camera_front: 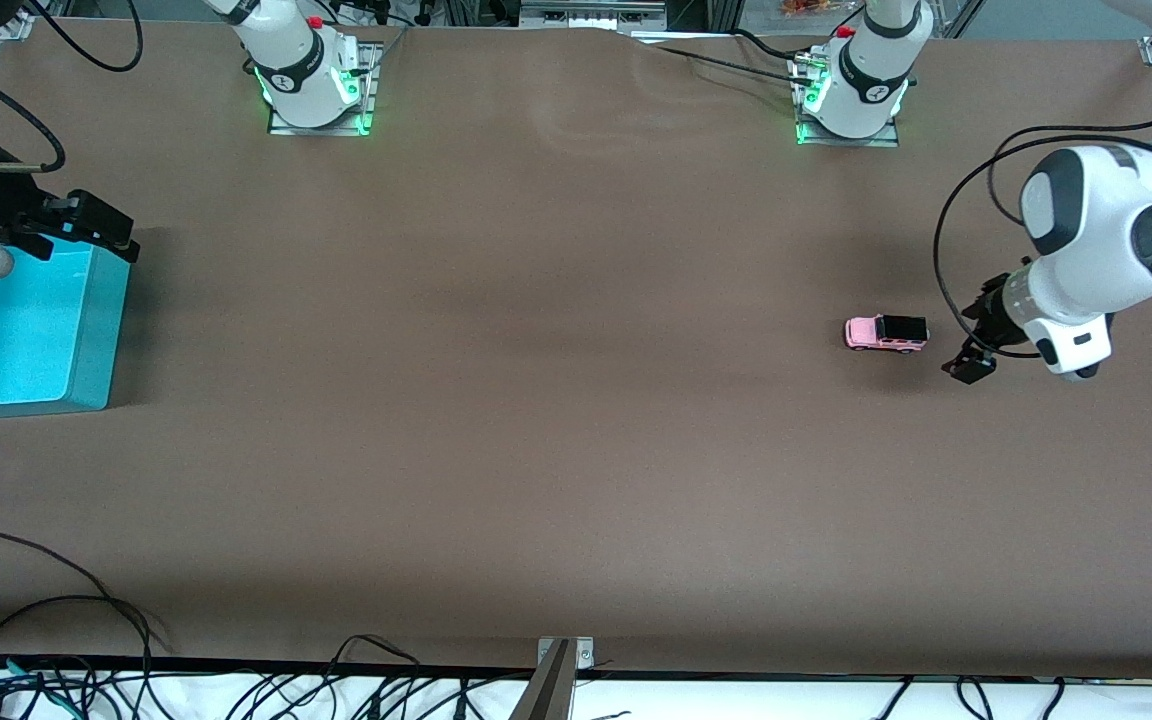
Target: Wind and store pink jeep toy
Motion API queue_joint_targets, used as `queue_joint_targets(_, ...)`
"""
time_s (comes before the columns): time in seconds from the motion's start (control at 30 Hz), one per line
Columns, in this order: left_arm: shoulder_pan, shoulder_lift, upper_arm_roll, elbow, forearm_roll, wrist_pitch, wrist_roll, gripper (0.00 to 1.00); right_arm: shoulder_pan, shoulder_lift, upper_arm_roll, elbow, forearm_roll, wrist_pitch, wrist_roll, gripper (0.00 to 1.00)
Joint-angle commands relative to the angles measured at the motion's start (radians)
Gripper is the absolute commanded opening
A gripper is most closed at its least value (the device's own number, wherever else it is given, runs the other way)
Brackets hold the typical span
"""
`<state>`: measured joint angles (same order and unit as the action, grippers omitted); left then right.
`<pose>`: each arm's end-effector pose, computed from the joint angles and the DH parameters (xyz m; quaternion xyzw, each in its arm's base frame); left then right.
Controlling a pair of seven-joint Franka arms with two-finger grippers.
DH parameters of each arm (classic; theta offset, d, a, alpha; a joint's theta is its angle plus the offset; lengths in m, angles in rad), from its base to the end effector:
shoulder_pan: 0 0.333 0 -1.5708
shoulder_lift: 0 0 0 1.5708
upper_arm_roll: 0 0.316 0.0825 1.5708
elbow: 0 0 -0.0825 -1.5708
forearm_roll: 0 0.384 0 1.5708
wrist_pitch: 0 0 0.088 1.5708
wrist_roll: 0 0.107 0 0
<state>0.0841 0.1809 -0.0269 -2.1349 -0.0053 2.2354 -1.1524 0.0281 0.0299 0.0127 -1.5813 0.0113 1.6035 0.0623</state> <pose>0.5544 0.0318 0.3156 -0.8209 -0.5696 0.0366 0.0171 0.5656 0.0242 0.6056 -0.9999 0.0110 0.0041 0.0056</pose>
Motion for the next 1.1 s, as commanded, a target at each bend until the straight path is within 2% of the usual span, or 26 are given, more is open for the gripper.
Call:
queue_joint_targets(0.0,-0.006,0.009,0.005,-0.068,0.019,0.064,-0.168,1.0,0.0,0.001,0.001,0.014,-0.001,0.001,-0.004,1.0)
queue_joint_targets(0.37,-0.007,0.017,0.007,-0.145,0.021,0.069,-0.309,1.0,0.0,0.001,0.001,0.014,-0.001,0.001,-0.004,1.0)
queue_joint_targets(0.5,-0.023,0.031,0.007,-0.211,0.062,0.17,-0.408,1.0,0.0,0.001,0.001,0.014,-0.001,0.001,-0.004,1.0)
queue_joint_targets(1.07,-0.053,0.078,0.007,-0.212,0.071,0.234,-0.535,1.0,0.0,0.001,0.001,0.014,0.001,0.001,-0.004,1.0)
